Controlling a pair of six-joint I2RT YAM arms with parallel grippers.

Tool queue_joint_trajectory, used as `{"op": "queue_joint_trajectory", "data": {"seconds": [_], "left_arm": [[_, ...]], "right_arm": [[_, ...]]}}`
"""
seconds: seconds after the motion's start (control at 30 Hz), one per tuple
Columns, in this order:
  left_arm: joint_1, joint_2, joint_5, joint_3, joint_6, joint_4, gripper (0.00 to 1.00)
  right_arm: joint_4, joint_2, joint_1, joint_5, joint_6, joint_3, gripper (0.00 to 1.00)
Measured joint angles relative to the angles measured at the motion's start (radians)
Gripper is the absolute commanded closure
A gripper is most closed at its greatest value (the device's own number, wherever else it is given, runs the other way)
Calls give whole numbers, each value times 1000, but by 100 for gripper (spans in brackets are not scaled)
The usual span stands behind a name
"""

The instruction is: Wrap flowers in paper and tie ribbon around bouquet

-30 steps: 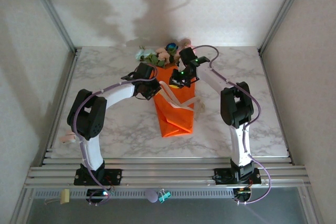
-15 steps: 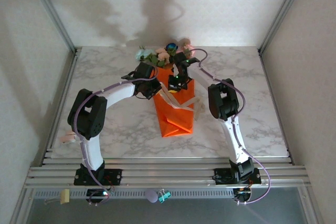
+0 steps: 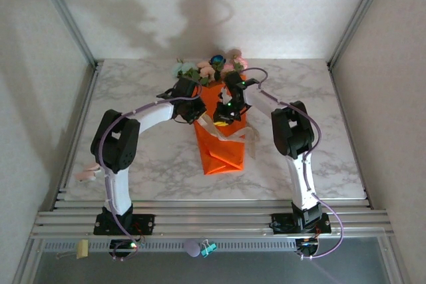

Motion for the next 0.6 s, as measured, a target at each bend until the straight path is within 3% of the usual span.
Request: {"op": "queue_joint_trajectory", "data": {"seconds": [0.2,0.3,0.47,0.6], "left_arm": [[0,46,0,34,14,-16,94],[0,52,-1,36,18,-22,93],[0,52,0,46,19,-23,93],[0,55,0,58,27,-24,92]], "right_arm": [[-5,-69,-33,105,16,-4,65],[-14,-157,-51,211,69,-55,69],[21,-380,-122,267,299,-315,62],[74,-437,-126,269,518,-448,60]]}}
